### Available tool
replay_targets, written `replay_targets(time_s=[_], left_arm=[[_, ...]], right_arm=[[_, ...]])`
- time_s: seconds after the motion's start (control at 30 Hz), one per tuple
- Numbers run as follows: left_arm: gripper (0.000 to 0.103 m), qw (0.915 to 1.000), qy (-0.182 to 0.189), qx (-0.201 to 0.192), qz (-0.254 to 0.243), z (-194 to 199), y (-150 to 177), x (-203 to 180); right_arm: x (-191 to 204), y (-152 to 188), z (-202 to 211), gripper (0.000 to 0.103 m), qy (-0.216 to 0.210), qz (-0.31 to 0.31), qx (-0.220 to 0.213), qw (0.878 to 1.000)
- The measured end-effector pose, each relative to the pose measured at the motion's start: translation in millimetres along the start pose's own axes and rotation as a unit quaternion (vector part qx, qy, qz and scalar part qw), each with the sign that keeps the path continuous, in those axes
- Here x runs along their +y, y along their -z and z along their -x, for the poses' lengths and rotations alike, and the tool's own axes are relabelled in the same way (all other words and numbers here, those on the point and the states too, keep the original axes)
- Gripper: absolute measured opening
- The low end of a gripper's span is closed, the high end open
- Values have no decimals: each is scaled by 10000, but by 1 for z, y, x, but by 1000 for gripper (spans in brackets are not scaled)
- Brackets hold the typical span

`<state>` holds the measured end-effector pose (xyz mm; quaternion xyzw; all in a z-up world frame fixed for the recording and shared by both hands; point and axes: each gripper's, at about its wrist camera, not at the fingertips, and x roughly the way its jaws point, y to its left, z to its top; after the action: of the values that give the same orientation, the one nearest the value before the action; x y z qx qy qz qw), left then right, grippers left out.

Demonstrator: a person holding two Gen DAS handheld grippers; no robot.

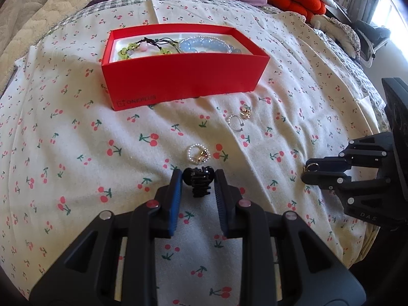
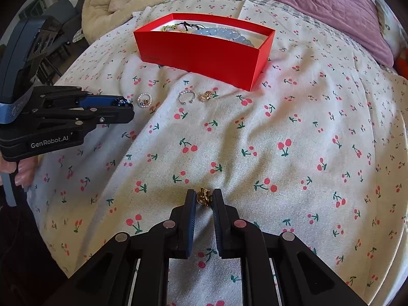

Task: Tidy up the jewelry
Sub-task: 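Grasp the black bow charm with the left tool while the right tool approaches the gold charm, then carry the bow charm and gold charm into the red box with both tools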

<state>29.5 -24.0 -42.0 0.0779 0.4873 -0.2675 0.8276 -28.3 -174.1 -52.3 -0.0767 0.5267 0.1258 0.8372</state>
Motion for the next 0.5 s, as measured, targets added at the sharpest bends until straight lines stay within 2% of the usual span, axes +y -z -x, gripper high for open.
replay_targets(time_s=[0.5], left_arm=[[27, 9997, -13, -136, 209, 22, -14, 4]], right_arm=[[0, -31, 24, 13, 15, -153, -324, 9994]])
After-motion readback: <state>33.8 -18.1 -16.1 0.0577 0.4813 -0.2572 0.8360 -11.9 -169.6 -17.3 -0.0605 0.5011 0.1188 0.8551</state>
